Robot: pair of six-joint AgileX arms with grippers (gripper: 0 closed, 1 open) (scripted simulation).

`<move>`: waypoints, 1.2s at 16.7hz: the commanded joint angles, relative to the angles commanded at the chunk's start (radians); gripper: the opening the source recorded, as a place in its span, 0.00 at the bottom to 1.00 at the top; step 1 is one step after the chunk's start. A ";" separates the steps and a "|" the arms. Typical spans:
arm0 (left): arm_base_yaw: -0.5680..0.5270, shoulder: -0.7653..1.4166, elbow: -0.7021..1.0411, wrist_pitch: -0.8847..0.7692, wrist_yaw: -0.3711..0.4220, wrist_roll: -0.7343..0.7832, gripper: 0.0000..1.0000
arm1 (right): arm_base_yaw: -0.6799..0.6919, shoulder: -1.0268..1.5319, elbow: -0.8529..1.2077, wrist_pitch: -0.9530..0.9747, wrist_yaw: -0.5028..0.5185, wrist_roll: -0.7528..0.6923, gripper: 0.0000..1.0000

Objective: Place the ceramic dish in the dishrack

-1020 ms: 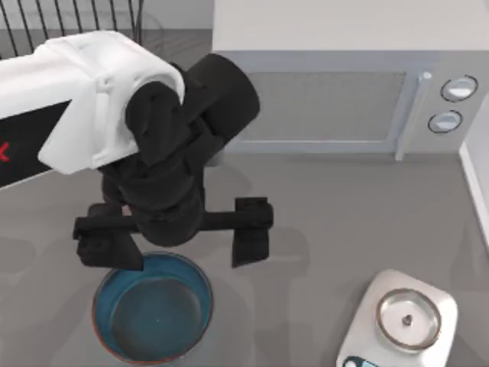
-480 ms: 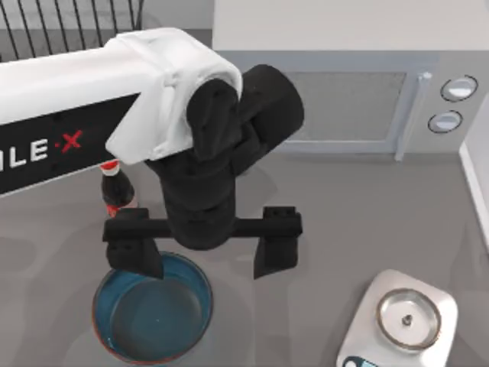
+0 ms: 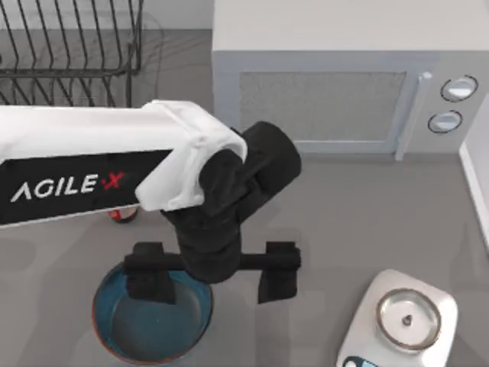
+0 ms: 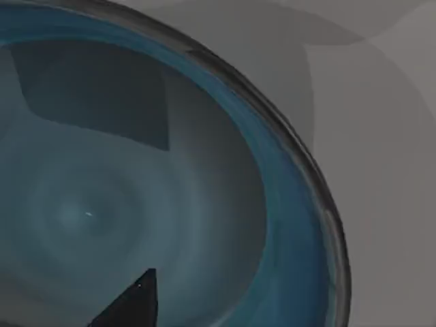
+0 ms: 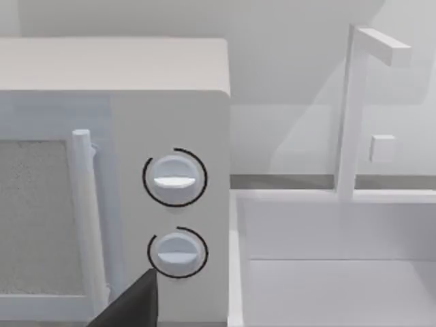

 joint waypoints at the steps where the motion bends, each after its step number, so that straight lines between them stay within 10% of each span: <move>1: 0.000 0.014 -0.029 0.044 0.000 0.000 1.00 | 0.000 0.000 0.000 0.000 0.000 0.000 1.00; 8: -0.001 0.041 -0.081 0.113 0.000 0.000 1.00 | 0.000 0.000 0.000 0.000 0.000 0.000 1.00; 20: -0.001 0.041 -0.081 0.113 0.000 0.000 0.10 | 0.000 0.000 0.000 0.000 0.000 0.000 1.00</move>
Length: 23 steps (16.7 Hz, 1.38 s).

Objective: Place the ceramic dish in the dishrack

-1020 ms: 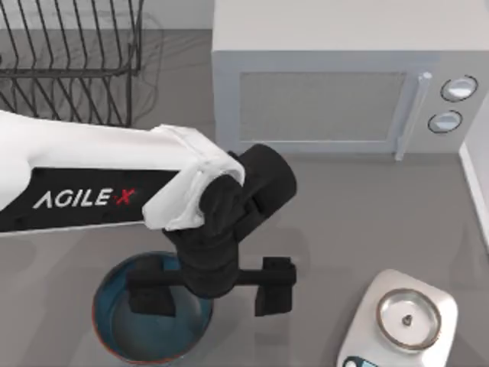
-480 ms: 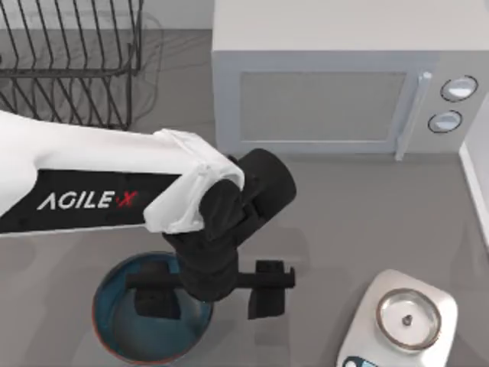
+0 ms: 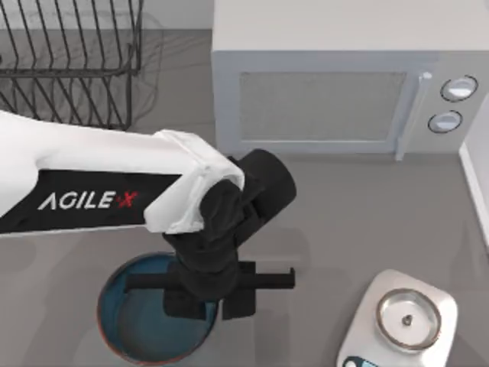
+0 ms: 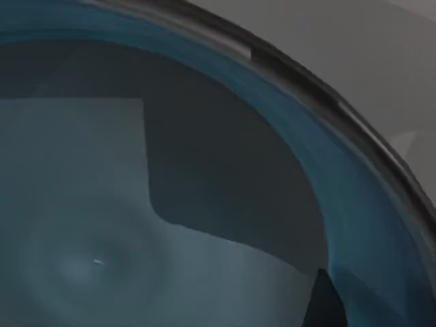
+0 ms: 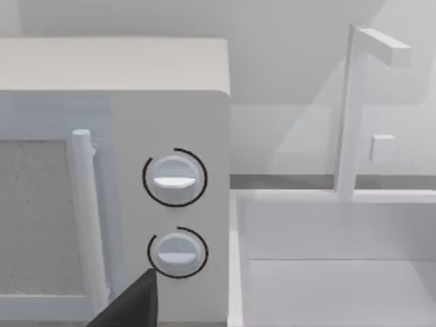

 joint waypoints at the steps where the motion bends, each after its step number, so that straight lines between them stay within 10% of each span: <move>1: 0.000 0.000 0.000 0.000 0.000 0.000 0.02 | 0.000 0.000 0.000 0.000 0.000 0.000 1.00; 13: -0.004 -0.002 0.036 -0.037 0.000 0.000 0.00 | 0.000 0.000 0.000 0.000 0.000 0.000 1.00; 23: -0.013 -0.060 0.568 -0.659 -0.001 -0.012 0.00 | 0.000 0.000 0.000 0.000 0.000 0.000 1.00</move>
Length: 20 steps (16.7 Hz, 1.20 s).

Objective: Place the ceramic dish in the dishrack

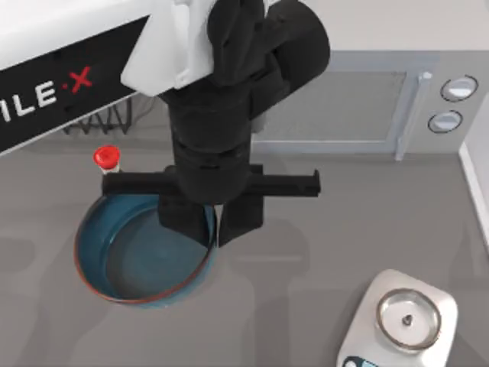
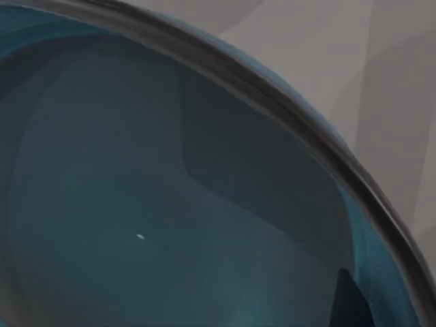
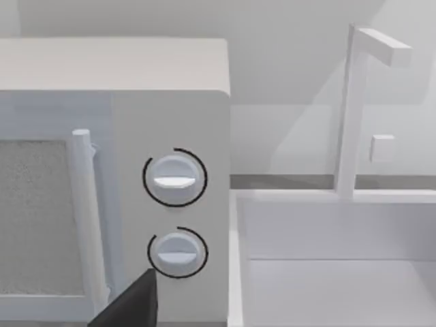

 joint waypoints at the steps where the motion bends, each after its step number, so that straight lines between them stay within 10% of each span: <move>1: 0.001 -0.010 0.047 -0.048 0.000 0.000 0.00 | 0.000 0.000 0.000 0.000 0.000 0.000 1.00; 11: 0.039 -0.055 0.126 -0.096 0.001 0.027 0.00 | 0.000 0.000 0.000 0.000 0.000 0.000 1.00; 20: 0.573 -0.380 -0.073 0.544 0.049 0.391 0.00 | 0.000 0.000 0.000 0.000 0.000 0.000 1.00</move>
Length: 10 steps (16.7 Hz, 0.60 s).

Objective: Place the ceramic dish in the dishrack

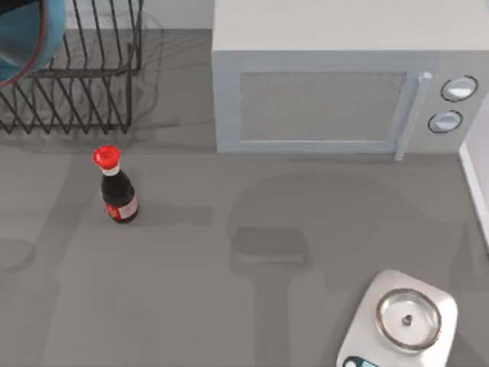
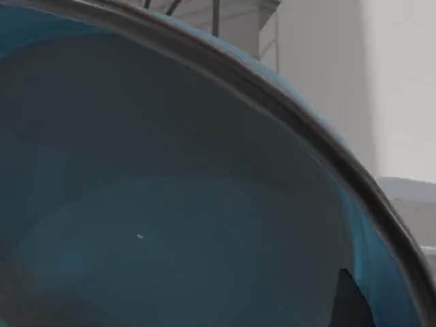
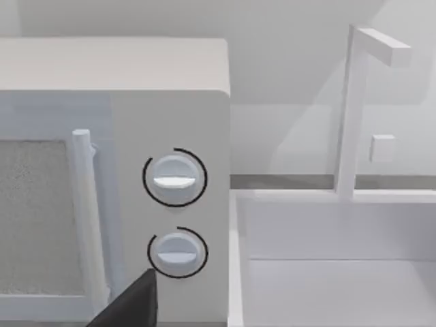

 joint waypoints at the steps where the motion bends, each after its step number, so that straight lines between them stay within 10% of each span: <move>1: 0.069 -0.054 -0.050 0.100 0.012 0.056 0.00 | 0.000 0.000 0.000 0.000 0.000 0.000 1.00; 10: 0.432 -0.507 -0.462 0.683 0.146 0.414 0.00 | 0.000 0.000 0.000 0.000 0.000 0.000 1.00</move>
